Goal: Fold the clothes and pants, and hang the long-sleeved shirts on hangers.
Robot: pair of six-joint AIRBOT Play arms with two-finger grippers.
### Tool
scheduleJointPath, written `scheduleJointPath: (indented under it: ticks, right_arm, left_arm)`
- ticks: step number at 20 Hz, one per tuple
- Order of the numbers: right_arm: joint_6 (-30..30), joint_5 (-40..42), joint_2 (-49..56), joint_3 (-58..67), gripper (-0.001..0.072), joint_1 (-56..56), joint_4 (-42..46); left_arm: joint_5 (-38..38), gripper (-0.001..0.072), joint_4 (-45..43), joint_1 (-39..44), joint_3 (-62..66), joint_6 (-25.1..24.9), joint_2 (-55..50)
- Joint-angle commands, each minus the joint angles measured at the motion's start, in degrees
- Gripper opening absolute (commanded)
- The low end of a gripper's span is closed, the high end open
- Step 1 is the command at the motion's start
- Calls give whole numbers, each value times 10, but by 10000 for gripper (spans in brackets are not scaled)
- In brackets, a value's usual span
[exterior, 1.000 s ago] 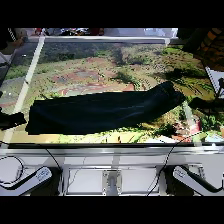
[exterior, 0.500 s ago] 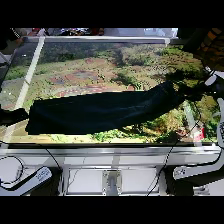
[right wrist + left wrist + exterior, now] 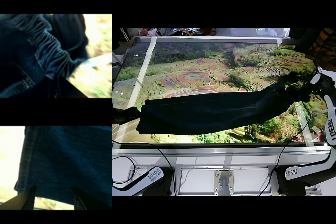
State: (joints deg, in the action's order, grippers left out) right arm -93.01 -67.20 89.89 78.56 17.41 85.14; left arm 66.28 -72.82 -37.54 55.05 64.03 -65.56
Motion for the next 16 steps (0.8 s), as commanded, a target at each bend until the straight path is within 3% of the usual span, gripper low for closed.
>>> scheduleJointPath:
  ticks: [1,6,9,10,12,16]
  right_arm:
    - [3,-93,-84,1,10,-1,101]
    - [-23,-251,-146,-34,12,-1,159]
    - [-30,-271,-161,-106,20,-1,180]
    - [-36,-266,-166,-138,98,-1,184]
    - [-36,-269,-171,-194,465,-1,187]
    - [-22,-281,-195,-233,492,-1,192]
  left_arm:
    - [-15,517,10,-1,0,-4,0]
    - [-34,517,42,0,0,-5,0]
    - [-44,517,42,0,0,-5,0]
    - [-46,517,42,0,0,-5,0]
    - [-49,517,45,0,0,-5,0]
    - [-48,478,107,0,0,-47,0]
